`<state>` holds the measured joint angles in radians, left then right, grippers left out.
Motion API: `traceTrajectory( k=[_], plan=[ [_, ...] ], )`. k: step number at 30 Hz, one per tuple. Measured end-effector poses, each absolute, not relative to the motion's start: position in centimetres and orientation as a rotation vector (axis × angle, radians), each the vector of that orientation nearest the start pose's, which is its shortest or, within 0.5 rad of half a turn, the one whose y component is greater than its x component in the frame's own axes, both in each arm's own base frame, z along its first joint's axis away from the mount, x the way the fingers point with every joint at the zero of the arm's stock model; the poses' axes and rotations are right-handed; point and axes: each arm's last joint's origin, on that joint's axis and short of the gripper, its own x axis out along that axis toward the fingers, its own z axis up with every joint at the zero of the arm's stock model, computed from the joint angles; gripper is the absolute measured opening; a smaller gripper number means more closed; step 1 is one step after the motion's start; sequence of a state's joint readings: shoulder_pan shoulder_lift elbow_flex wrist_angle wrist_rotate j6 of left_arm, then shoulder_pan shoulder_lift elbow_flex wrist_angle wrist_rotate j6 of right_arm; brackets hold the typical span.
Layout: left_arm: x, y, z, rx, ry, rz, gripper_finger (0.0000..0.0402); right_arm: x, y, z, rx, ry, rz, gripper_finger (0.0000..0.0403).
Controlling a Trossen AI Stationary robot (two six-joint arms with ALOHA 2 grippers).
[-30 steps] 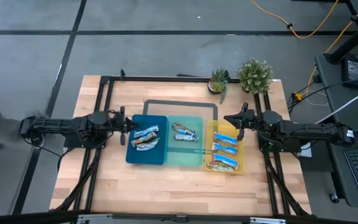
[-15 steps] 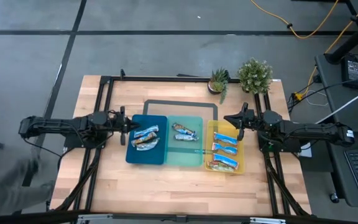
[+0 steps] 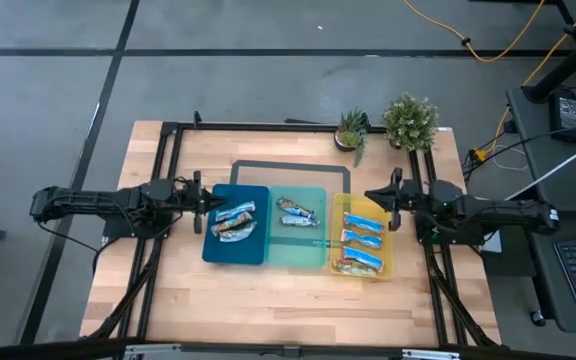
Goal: Pick and place Granola Bars by type
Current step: Return to Home Position
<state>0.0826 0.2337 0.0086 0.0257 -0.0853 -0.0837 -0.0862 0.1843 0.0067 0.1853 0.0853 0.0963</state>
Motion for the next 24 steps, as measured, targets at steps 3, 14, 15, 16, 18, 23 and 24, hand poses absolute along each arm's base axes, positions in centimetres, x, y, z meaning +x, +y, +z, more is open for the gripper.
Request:
traceTrajectory(
  k=[3,14,15,16,18,23,24],
  plan=[
    [10.9,1.2,14.9,-0.083,0.192,0.175,0.0011,10.5,-1.2,17.2,0.096,-0.062,-0.169,0.0019],
    [10.9,1.2,14.9,-0.083,0.192,0.175,0.0006,9.5,-1.1,18.4,0.096,-0.201,-0.162,0.0019],
    [10.9,1.1,14.9,-0.083,0.192,0.175,0.0005,9.5,-1.1,18.4,0.096,-0.201,-0.162,0.0019],
    [10.9,1.2,14.9,-0.083,0.192,0.175,0.0004,9.5,-1.1,18.4,0.096,-0.2,-0.162,0.0019],
    [10.9,1.2,14.9,-0.083,0.192,0.175,0.0004,9.5,-1.1,18.4,0.096,-0.2,-0.162,0.0019],
    [10.9,1.2,14.9,-0.083,0.192,0.175,0.0008,9.5,-1.1,18.4,0.096,-0.2,-0.162,0.0019],
    [10.9,1.2,14.9,-0.083,0.193,0.176,0.0009,9.5,-1.1,18.4,0.096,-0.2,-0.162,0.0019]
  ],
)
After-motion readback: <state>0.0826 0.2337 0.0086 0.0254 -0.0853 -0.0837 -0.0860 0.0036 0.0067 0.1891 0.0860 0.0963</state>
